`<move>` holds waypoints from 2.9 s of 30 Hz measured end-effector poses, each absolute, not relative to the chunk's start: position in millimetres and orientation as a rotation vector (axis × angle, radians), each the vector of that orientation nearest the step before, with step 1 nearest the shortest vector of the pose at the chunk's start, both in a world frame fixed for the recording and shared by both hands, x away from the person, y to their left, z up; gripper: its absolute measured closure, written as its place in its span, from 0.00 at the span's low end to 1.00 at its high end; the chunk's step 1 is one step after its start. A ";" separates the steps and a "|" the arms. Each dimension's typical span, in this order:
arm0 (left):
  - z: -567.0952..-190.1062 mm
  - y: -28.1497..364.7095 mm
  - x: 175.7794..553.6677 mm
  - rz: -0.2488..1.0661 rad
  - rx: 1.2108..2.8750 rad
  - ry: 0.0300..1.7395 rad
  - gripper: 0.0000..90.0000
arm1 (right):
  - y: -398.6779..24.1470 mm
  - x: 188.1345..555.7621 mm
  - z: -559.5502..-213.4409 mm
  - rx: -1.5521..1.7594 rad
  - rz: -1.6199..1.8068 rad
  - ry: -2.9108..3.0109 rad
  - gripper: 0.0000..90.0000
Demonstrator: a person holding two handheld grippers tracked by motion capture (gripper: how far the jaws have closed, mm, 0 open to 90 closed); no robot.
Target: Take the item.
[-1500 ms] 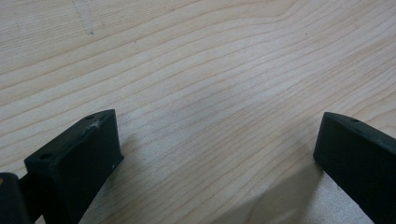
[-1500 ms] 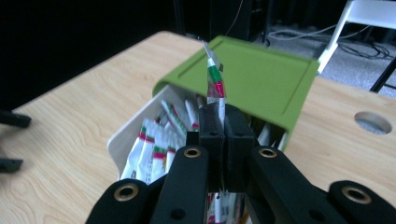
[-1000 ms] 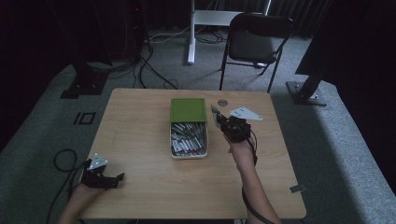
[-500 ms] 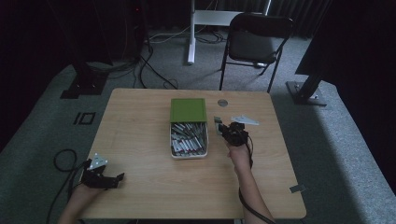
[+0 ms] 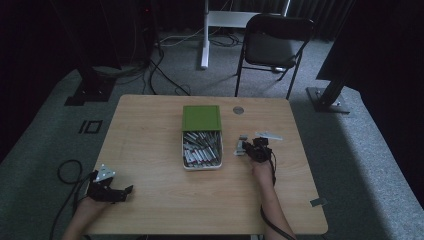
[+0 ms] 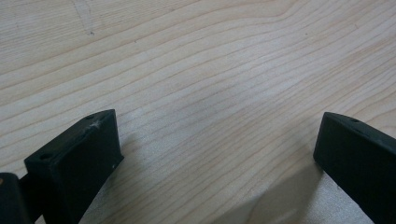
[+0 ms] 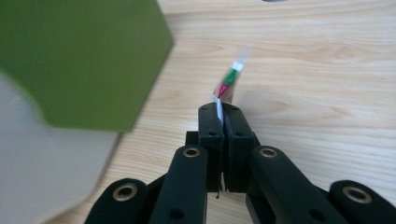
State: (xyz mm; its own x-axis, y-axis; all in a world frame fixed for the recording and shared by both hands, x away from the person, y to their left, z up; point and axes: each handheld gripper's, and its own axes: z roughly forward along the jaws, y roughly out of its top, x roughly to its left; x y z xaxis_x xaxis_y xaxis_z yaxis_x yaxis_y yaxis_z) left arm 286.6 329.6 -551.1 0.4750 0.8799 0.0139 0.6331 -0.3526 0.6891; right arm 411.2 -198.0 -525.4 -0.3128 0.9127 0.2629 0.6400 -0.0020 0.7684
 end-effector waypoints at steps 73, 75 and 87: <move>-551.1 329.6 286.5 0.516 2.104 1.248 0.02 | -305.6 320.9 -554.5 1.675 0.842 1.759 0.14; -551.3 329.5 286.6 0.517 2.102 1.248 0.02 | -306.5 317.3 -554.6 1.672 0.836 1.760 0.14; -551.3 329.5 286.5 0.517 2.102 1.248 0.02 | -311.3 295.7 -555.7 1.659 0.820 1.797 0.14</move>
